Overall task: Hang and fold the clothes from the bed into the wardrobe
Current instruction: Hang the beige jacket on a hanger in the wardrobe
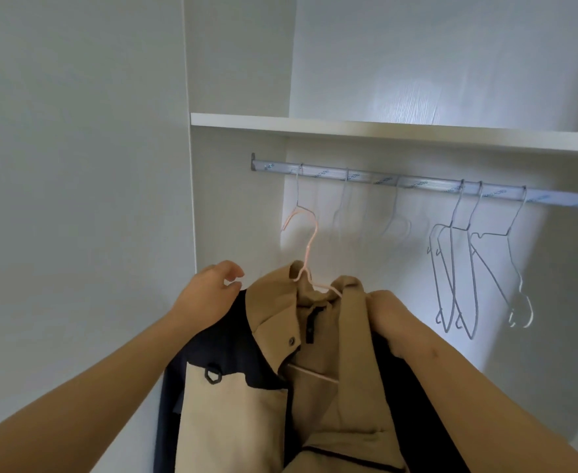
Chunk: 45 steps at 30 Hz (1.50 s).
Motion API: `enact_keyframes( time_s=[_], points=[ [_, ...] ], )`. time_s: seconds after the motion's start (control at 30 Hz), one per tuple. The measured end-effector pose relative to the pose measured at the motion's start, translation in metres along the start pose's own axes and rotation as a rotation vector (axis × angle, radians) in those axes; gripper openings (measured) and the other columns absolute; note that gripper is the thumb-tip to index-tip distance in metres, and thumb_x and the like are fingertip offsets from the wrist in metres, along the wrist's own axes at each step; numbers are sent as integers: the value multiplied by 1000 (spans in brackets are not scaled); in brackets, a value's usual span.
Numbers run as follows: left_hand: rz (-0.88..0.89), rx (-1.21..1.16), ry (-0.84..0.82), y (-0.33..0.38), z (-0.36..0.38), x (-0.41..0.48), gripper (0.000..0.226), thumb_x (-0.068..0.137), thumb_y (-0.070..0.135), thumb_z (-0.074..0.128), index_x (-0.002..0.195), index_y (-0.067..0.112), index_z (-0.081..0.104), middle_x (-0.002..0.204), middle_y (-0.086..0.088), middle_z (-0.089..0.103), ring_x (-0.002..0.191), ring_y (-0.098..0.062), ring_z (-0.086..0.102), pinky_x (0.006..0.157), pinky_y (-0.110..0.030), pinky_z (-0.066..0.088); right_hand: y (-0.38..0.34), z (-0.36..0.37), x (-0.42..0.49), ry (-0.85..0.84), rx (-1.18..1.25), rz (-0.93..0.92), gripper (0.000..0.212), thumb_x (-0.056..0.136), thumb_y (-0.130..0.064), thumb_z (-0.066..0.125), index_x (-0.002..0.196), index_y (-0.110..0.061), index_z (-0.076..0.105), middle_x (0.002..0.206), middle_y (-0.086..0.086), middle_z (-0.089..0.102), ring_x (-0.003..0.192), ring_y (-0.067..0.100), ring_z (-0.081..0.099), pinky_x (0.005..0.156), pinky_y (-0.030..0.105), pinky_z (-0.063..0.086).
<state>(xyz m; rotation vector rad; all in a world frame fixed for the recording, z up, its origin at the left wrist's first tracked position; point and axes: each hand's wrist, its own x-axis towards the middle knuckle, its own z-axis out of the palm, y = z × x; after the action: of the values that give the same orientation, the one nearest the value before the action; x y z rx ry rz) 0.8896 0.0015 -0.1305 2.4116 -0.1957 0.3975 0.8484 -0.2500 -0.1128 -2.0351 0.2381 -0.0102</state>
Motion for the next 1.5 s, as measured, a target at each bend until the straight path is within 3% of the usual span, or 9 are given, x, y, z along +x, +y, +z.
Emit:
enact_keyframes(
  time_s=[0.2, 0.33, 0.4, 0.5, 0.7, 0.87, 1.0, 1.27, 1.5],
  points=[
    [-244, -223, 111, -3, -1, -3, 32, 94, 13, 45, 126, 17, 39, 79, -2, 53, 76, -23, 58, 67, -33, 47, -4, 36, -3, -282, 269, 178, 24, 89, -22, 58, 83, -3, 71, 76, 13, 72, 71, 26, 66, 65, 28, 53],
    [-378, -257, 104, -1, -9, -6, 14, 92, 17, 48, 106, 15, 47, 91, -12, 58, 90, -33, 60, 84, -43, 51, -17, 69, 3, -364, 361, 137, 18, 90, -7, 51, 90, 2, 66, 87, 18, 67, 82, 30, 64, 72, 34, 53],
    [-421, -317, 56, 2, -16, -8, 4, 92, 18, 48, 93, 16, 51, 89, -10, 60, 81, -28, 61, 73, -36, 52, -28, 83, 7, -380, 382, 80, 15, 91, -5, 50, 90, 0, 64, 86, 16, 64, 81, 27, 63, 68, 32, 52],
    [-488, -482, -52, 7, -27, -10, 13, 94, 22, 46, 86, 15, 54, 80, -6, 60, 63, -17, 59, 60, -28, 51, -42, 102, 14, -407, 396, 8, 15, 92, -5, 49, 93, -3, 63, 90, 14, 63, 83, 24, 63, 69, 29, 53],
    [-581, -710, -236, 7, -43, 0, 46, 92, 53, 44, 101, 13, 66, 91, -6, 69, 84, -21, 63, 69, -32, 53, -66, 129, 18, -555, 573, -53, 23, 92, 2, 44, 98, -3, 66, 88, 11, 68, 81, 20, 66, 65, 25, 53],
    [-559, -786, -134, 3, -41, 13, 17, 89, 10, 59, 105, 6, 63, 82, -9, 66, 71, -19, 62, 55, -26, 52, -82, 129, 26, -729, 740, -77, 39, 85, 17, 29, 113, 13, 55, 85, 9, 63, 79, 20, 64, 72, 23, 51],
    [-632, -908, -73, -5, -39, 19, 13, 86, -13, 52, 91, -6, 62, 71, -15, 63, 49, -22, 64, 42, -24, 52, -91, 115, 42, -768, 786, -12, 45, 90, 10, 27, 130, -3, 41, 105, 14, 64, 97, 35, 61, 78, 35, 54],
    [-513, -523, 49, -6, -36, 53, 19, 81, -7, 60, 100, -6, 65, 96, -19, 65, 93, -31, 61, 85, -37, 48, -78, 100, 69, -349, 564, 31, 12, 92, -8, 50, 90, -13, 60, 81, 5, 66, 62, 17, 61, 54, 25, 52],
    [-150, -59, 176, -13, -43, 92, 26, 79, 2, 59, 91, 24, 52, 71, 9, 54, 75, -18, 53, 58, -23, 36, -74, 87, 106, -315, 577, 99, 7, 90, -10, 54, 90, -10, 62, 71, 4, 69, 64, 18, 60, 62, 29, 50]
  ],
)
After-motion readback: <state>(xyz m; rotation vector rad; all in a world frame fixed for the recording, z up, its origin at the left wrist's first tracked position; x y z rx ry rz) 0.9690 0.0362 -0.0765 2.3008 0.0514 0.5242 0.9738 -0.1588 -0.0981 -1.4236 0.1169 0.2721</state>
